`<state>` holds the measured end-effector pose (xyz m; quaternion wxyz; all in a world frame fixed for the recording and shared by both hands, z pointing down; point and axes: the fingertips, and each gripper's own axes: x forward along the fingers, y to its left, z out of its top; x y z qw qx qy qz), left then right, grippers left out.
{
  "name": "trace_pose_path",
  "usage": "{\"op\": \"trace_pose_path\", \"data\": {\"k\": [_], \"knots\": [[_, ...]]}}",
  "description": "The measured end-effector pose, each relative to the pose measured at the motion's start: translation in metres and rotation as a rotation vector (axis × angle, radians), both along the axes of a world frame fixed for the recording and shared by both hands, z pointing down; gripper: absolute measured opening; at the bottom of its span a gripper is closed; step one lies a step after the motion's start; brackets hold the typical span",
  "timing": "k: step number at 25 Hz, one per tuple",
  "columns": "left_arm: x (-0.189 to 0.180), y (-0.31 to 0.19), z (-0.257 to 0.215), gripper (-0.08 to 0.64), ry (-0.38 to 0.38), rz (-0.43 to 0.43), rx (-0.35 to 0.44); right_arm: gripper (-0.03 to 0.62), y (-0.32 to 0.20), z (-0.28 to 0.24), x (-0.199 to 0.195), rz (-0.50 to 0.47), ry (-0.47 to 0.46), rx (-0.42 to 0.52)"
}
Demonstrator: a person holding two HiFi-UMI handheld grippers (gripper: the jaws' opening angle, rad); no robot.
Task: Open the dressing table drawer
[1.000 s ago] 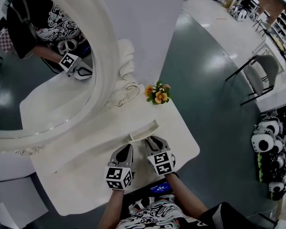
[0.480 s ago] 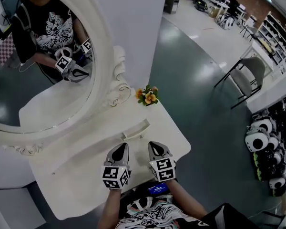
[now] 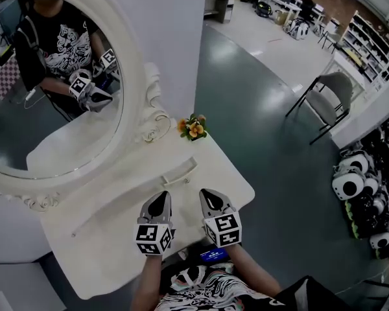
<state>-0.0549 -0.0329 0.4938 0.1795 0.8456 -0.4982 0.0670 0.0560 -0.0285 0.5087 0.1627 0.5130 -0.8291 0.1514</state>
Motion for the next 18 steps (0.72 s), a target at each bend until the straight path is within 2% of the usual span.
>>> {"op": "trace_pose_path", "data": {"k": [18], "knots": [[-0.010,0.001,0.005,0.003,0.002,-0.019,-0.002,0.000,0.004,-0.001,0.000,-0.020,-0.008,0.011]]}}
